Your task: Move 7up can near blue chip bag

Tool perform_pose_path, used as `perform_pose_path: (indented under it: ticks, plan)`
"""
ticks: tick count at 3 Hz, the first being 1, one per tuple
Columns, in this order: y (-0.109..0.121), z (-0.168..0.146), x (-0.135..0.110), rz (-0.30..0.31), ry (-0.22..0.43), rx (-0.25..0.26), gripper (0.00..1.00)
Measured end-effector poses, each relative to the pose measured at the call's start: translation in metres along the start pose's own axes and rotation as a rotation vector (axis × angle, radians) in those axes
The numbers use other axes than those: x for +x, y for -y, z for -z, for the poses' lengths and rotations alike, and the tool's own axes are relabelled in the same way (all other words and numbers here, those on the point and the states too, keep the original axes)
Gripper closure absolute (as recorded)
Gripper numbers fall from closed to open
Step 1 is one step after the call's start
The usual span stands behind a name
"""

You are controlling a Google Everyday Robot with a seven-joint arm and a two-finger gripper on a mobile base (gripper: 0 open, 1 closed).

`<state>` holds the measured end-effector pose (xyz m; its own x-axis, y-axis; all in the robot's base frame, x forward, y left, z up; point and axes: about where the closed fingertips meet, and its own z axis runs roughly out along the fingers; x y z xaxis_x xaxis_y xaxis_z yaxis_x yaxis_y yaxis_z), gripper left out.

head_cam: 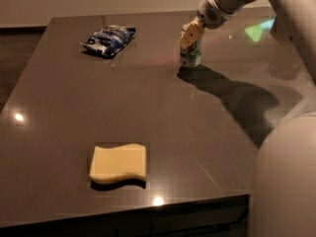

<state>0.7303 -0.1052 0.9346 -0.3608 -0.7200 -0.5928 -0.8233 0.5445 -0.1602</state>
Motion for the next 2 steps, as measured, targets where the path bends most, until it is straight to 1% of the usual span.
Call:
perform_pose_path:
  ticks: [1,2]
  plan:
    - [-0.001,-0.001,-0.032,0.048,0.042,-0.028,1.00]
    - [0.000,-0.012,-0.069,0.097,0.084,-0.046,1.00]
